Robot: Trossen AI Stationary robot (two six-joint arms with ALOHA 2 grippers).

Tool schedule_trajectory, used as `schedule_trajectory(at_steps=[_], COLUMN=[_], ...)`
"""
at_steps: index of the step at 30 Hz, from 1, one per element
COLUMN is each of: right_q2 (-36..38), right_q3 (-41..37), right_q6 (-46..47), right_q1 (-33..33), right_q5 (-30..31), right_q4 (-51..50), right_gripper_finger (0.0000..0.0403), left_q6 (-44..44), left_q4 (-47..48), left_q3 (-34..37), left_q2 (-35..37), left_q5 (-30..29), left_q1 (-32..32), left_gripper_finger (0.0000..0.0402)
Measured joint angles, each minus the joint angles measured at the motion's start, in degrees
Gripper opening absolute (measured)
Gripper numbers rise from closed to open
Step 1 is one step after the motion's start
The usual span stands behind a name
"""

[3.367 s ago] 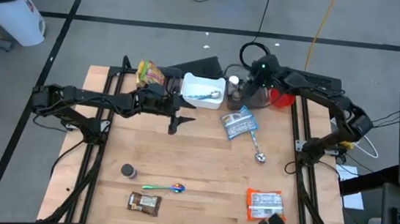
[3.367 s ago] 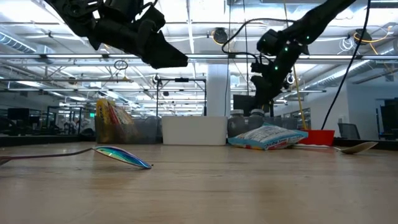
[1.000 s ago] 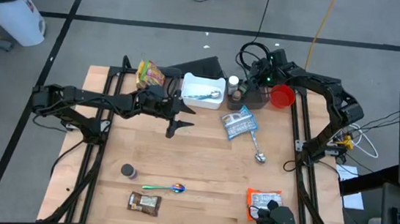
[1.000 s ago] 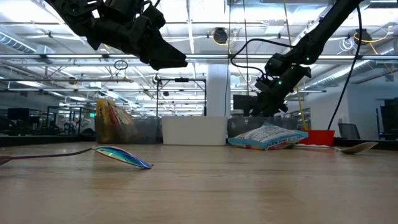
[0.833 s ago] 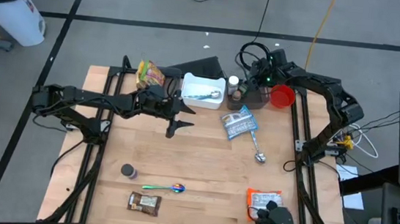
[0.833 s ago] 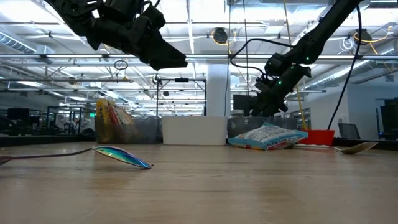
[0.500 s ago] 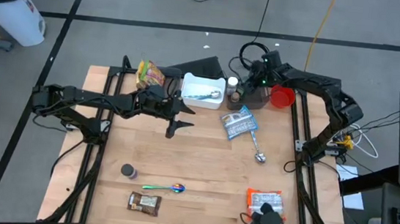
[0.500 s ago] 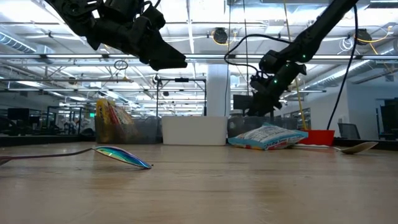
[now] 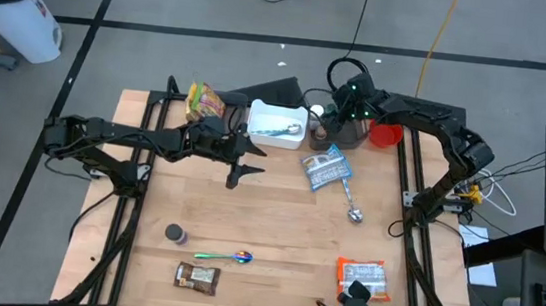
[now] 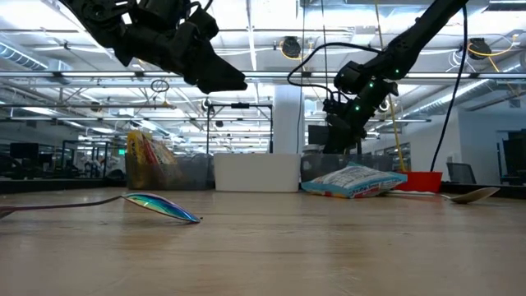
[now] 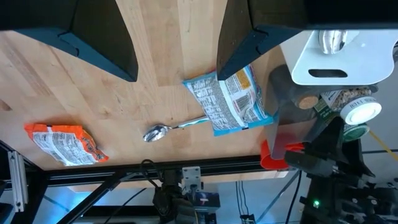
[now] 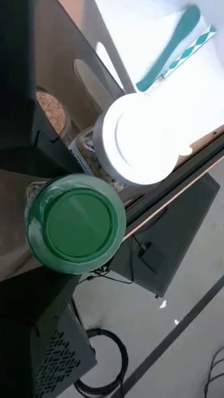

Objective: Pick & Place Food Item
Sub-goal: Adjust the green seasoning bottle in the black bin, then put the white and blue spoon into the white bin

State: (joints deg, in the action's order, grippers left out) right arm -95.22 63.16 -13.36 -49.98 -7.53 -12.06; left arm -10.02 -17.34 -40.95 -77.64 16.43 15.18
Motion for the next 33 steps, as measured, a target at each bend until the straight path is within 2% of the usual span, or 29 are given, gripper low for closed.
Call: schedule_trajectory(at_steps=[8, 16, 21, 28, 33], right_q2=[-0.02, -0.48, 0.28, 5.99, 11.97], right_q3=[-0.02, -0.5, -0.26, -0.22, -0.2], right_q6=[-1.03, -0.84, -0.83, -1.2, -0.07], right_q1=[0.93, 0.96, 0.48, 0.2, 0.11], right_q5=[1.58, 1.97, 1.83, 1.94, 1.62], right_q4=[-0.58, -2.26, -3.92, -4.67, -9.36], right_gripper_finger=[0.0201, 0.0252, 0.0271, 0.0283, 0.0279], left_q6=[-0.34, -0.13, -0.15, -0.28, -1.7], left_q4=[0.68, 0.92, 0.89, 0.85, 2.59], left_q3=[0.02, 0.02, 0.02, 0.02, 0.02], left_q2=[-0.01, -0.01, 0.0, -0.01, 0.47], left_q5=[0.0, 0.0, 0.0, -0.02, -1.44], left_q1=[0.0, 0.0, 0.0, 0.11, 0.95], left_gripper_finger=[0.0225, 0.0225, 0.0225, 0.0225, 0.0225])
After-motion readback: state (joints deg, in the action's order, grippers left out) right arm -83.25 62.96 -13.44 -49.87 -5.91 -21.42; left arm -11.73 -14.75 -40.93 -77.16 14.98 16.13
